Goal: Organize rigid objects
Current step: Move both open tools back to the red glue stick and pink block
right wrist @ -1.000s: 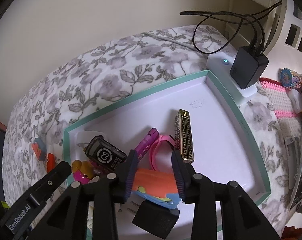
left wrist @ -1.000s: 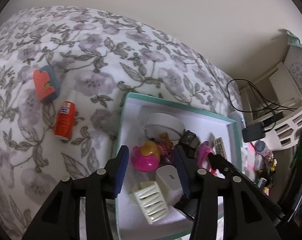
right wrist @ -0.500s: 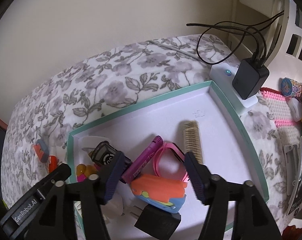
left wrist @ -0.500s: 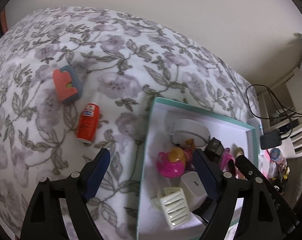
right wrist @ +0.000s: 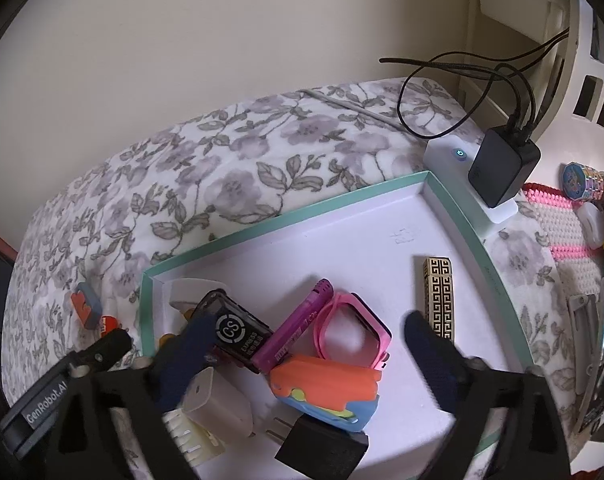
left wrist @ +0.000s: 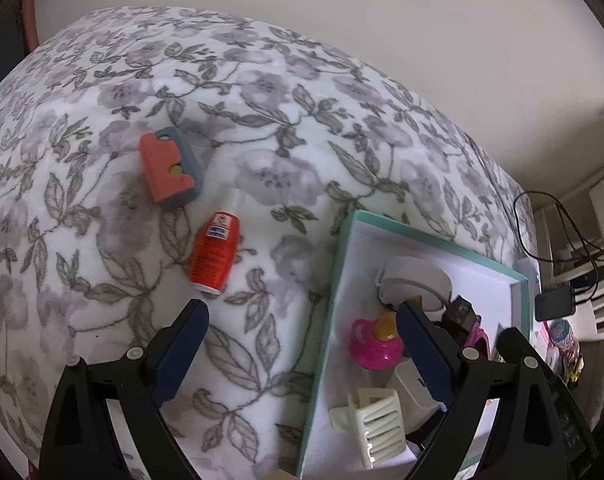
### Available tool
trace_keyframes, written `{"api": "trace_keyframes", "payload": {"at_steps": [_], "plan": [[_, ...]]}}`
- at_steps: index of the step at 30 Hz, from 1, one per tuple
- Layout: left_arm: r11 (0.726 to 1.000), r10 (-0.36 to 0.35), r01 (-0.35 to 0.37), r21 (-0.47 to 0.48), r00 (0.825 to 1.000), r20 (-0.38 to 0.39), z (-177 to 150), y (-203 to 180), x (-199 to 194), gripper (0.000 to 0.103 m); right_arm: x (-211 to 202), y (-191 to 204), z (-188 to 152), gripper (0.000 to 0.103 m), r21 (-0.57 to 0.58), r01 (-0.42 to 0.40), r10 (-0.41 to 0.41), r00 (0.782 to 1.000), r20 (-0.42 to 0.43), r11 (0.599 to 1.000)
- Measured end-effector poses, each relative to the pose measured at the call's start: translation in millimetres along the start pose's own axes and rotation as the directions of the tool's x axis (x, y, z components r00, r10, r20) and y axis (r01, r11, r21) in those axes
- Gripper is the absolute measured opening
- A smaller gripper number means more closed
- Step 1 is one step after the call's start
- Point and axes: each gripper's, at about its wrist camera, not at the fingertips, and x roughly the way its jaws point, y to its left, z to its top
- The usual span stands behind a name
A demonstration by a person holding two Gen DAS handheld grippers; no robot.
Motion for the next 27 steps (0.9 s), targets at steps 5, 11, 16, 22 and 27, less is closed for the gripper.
{"api": "trace_keyframes", "payload": {"at_steps": [5, 11, 16, 22, 27], "plan": [[0.999, 0.028, -0.027, -0.040, 0.999, 0.016, 5.8, 13.4, -2.7, 0.095, -1.5, 1.6, 0.1, 0.103, -0.002, -0.002, 0.002, 1.000, 0.015, 1.000], [0.995, 0.056, -0.055, -0.087, 0.998, 0.009, 12.3, 30.3, -3.2, 0.095, 0.0, 5.1, -0.7, 0.103, -0.001, -0.022, 0.022, 1.000, 0.010, 1.000], [0.987, 0.058, -0.059, -0.147, 0.998, -0.013, 18.9, 50.5, -1.3, 0.095, -2.0, 18.1, -2.6, 0.103, -0.033, -0.048, 0.048, 0.999, 0.013, 0.998], [0.977, 0.075, -0.079, -0.199, 0.997, -0.028, 28.3, 74.4, -2.9, 0.095, -2.0, 39.9, -6.5, 0.103, -0.077, -0.071, 0.072, 0.997, 0.009, 0.995], [0.964, 0.117, -0.121, -0.235, 0.993, -0.032, 38.4, 100.9, -5.0, 0.095, -3.6, 59.6, -10.0, 0.103, -0.107, -0.129, 0.131, 0.991, 0.011, 0.986]]}}
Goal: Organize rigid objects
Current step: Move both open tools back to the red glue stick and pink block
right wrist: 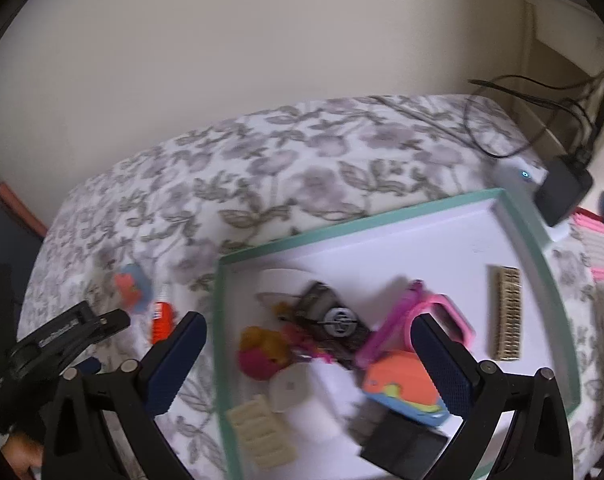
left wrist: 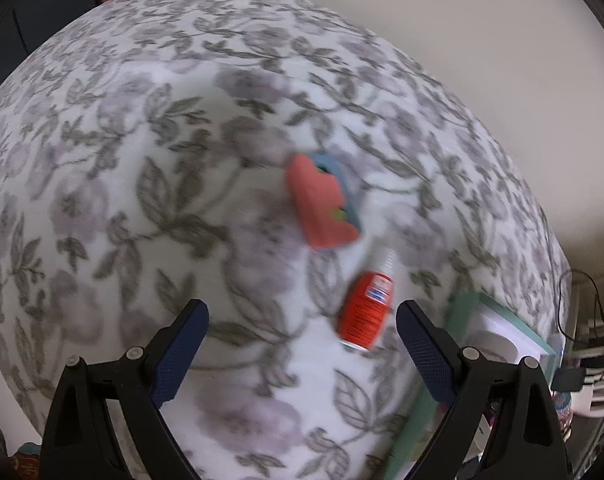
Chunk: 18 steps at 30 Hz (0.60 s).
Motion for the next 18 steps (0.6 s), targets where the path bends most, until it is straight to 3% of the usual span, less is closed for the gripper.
{"api": "trace_keyframes", "payload": {"at_steps": [9, 11, 18], "plan": [[0.998, 0.002, -0.002, -0.059, 1.000, 0.003, 26.8, 29.7, 0.8, 0.095, 7.5, 44.7, 6.4, 0.100, -0.052, -0.117, 0.118, 0.993, 0.003, 0.992], [0.998, -0.008, 0.008, -0.057, 1.000, 0.002, 31.9, 30.9, 0.9, 0.095, 10.6, 57.8, 6.8, 0.089, -0.086, -0.122, 0.123, 0.992, 0.002, 0.989], [0.998, -0.027, 0.027, -0.056, 1.000, 0.001, 45.8, 32.5, 5.3, 0.095, 28.5, 95.1, 3.6, 0.088, -0.188, -0.109, 0.107, 0.994, -0.022, 0.976]]}}
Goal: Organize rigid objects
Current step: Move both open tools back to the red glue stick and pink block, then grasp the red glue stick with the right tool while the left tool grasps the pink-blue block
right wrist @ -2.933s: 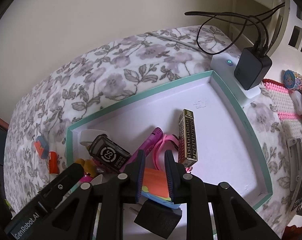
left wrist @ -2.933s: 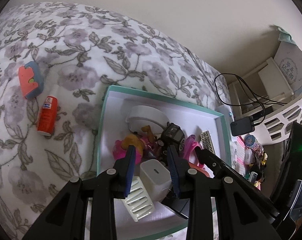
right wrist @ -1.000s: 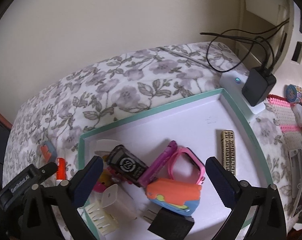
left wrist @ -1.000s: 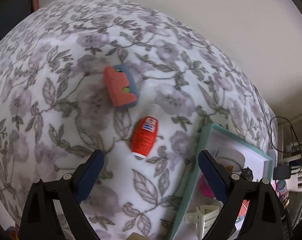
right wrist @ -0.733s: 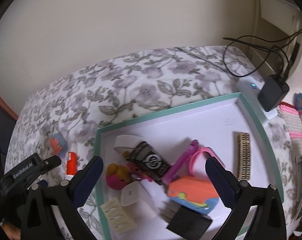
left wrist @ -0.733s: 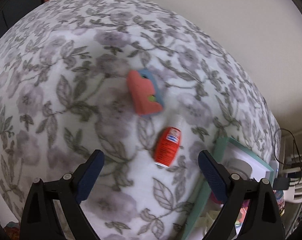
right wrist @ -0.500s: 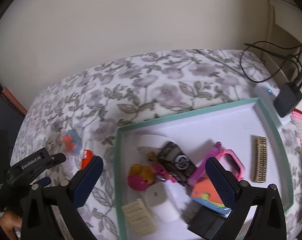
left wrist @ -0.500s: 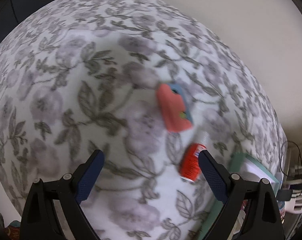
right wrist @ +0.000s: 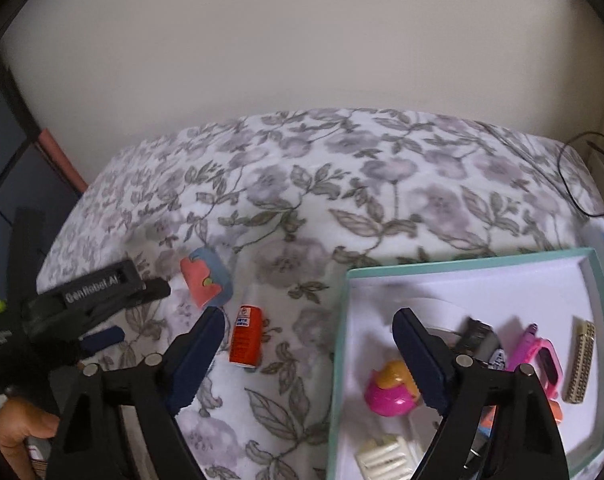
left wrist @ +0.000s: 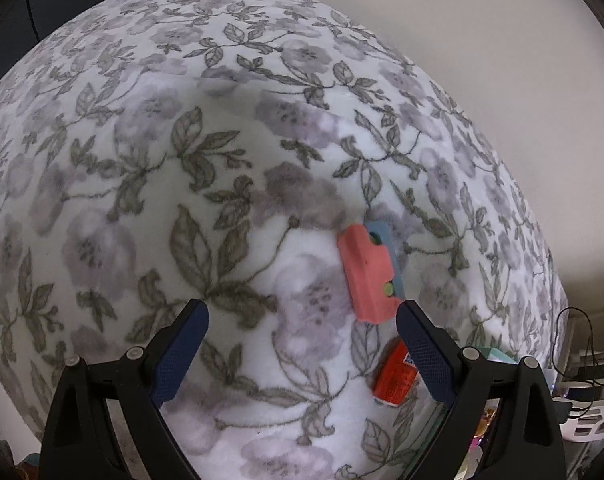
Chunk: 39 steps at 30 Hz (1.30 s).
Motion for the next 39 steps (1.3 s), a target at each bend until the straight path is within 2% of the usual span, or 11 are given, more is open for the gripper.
{"api": "trace_keyframes", "payload": {"at_steps": [9, 11, 14, 17, 27, 39], "plan": [[0.997, 0.011, -0.011, 0.080, 1.000, -0.009, 12.5, -7.1, 7.6, 0.095, 28.5, 21.3, 2.6, 0.079, -0.045, -0.013, 0.011, 0.999, -0.043, 0.999], [0.997, -0.001, 0.002, 0.079, 1.000, -0.010, 15.8, -6.3, 8.8, 0.095, 35.1, 28.0, 3.3, 0.071, -0.068, -0.020, 0.016, 0.998, -0.055, 0.997], [0.996, -0.030, 0.031, 0.081, 0.999, -0.011, 18.6, -7.5, 10.1, 0.095, 44.4, 35.5, 3.2, 0.067, -0.086, -0.030, 0.024, 0.997, -0.073, 0.996], [0.994, -0.054, 0.054, 0.095, 0.999, -0.010, 19.8, -12.2, 12.2, 0.095, 53.3, 39.4, 2.0, 0.056, -0.090, -0.043, 0.034, 0.995, -0.095, 0.995], [0.985, -0.080, 0.084, 0.152, 0.996, -0.032, 20.3, -27.1, 29.0, 0.095, 75.5, 49.0, -3.4, 0.052, -0.100, -0.068, 0.052, 0.988, -0.147, 0.993], [0.979, -0.035, 0.042, 0.198, 0.999, -0.038, 17.3, -35.4, 47.0, 0.095, 96.6, 46.7, -9.6, 0.052, -0.092, -0.052, 0.034, 0.981, -0.189, 0.994]]}}
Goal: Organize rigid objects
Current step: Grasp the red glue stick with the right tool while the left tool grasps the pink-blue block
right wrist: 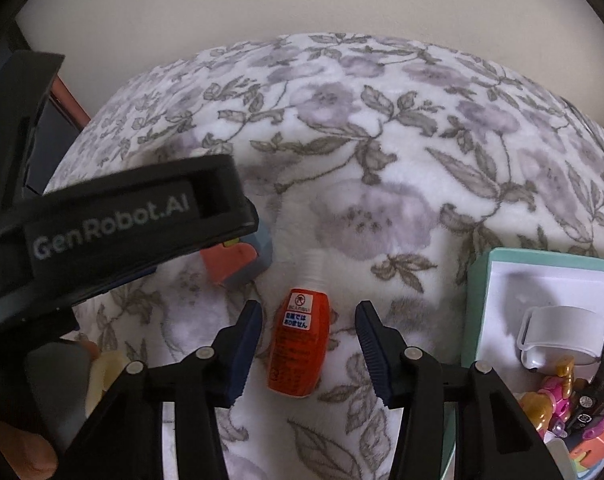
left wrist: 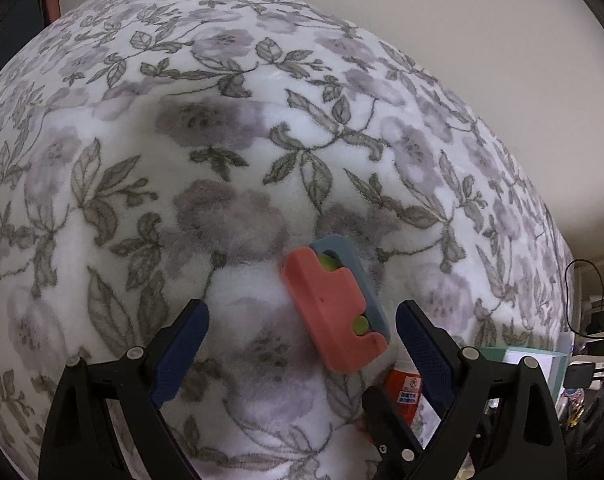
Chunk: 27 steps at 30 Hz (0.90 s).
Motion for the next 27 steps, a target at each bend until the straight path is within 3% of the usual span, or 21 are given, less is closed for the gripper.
{"api": "trace_keyframes", "payload": {"at_steps": [5, 11, 17, 22, 24, 27], "plan": [[1.000, 0.020, -0.020, 0.010, 1.000, 0.018, 1.8, -2.0, 3.1, 0.094, 0.7, -0.1, 1.1, 0.047, -0.005, 0.011, -0.011, 1.000, 0.000, 1.000], [0.998, 0.052, -0.053, 0.037, 0.998, 0.038, 2.7, -3.8, 0.5, 0.086, -2.7, -4.5, 0.1, 0.046, 0.004, 0.017, -0.017, 1.000, -0.003, 1.000], [0.990, 0.067, -0.075, 0.121, 0.996, 0.066, 0.7, -22.9, -0.7, 0.085, -4.3, -4.7, -1.3, 0.046, -0.001, 0.036, -0.036, 0.999, -0.007, 0.999], [0.991, 0.057, -0.064, 0.119, 0.997, 0.059, 0.9, -21.1, 3.2, 0.070, -4.7, -6.4, -1.1, 0.046, 0.006, 0.030, -0.030, 1.000, -0.008, 1.000], [0.991, 0.049, -0.056, 0.118, 0.997, 0.063, 1.6, -20.7, 1.2, 0.056, -4.6, -6.8, -0.8, 0.046, 0.007, 0.029, -0.029, 1.000, -0.008, 1.000], [0.988, 0.053, -0.061, 0.141, 0.997, 0.059, 0.6, -22.5, -1.1, 0.053, -4.7, -7.7, -0.6, 0.046, 0.009, 0.031, -0.030, 0.999, -0.010, 0.999]]}}
